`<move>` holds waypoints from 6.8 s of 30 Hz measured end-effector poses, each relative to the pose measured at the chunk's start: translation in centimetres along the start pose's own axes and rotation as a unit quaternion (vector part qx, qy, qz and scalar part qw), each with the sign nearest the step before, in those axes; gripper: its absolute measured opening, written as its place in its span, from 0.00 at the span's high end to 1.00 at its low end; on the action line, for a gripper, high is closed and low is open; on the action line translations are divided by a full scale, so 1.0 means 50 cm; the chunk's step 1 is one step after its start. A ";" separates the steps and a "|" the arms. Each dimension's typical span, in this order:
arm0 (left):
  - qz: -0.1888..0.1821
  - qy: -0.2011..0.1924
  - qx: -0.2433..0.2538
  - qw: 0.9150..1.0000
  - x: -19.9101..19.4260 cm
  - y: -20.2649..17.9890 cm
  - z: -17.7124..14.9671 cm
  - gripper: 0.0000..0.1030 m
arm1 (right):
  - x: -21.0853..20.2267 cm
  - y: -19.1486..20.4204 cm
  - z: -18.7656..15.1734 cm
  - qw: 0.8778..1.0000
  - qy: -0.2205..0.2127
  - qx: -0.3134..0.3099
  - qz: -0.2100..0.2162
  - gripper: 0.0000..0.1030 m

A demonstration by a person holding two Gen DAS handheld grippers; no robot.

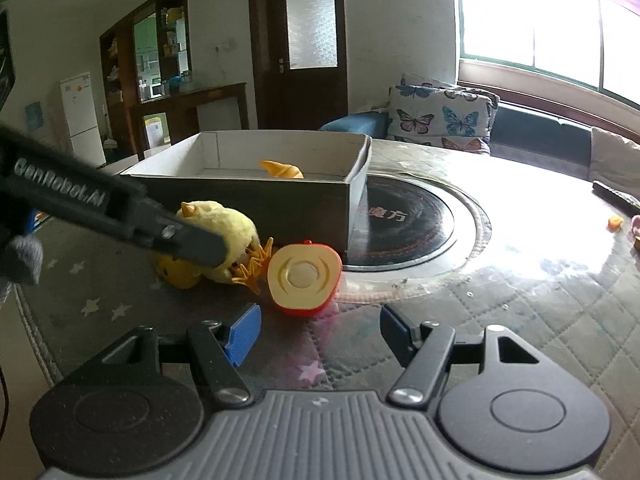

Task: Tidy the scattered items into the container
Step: 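Close the left tool on the red-and-cream round toy, then carry the red-and-cream toy into the white box and open the left tool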

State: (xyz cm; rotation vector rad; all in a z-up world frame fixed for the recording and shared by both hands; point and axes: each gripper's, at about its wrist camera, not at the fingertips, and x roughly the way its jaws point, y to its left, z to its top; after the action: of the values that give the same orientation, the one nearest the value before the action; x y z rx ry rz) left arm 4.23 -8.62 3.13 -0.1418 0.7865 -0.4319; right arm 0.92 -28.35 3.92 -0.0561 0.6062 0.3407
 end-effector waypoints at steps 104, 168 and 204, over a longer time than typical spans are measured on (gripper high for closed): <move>-0.069 0.076 -0.073 0.992 0.137 -0.015 0.069 0.79 | 0.023 -0.010 0.043 1.000 -0.013 0.010 -0.013 0.64; -0.031 -0.057 -0.125 0.990 0.125 0.112 0.236 0.73 | 0.177 0.014 0.224 0.999 -0.046 -0.023 0.015 0.61; -0.002 -0.042 -0.151 0.988 0.099 0.190 0.181 0.73 | 0.254 -0.005 0.251 0.998 -0.034 -0.017 -0.042 0.67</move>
State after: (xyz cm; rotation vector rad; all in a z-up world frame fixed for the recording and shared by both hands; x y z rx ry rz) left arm 16.84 -2.47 3.59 -0.4408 0.7643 -0.3067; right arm 17.67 -22.91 7.02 -0.1011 0.5302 0.2707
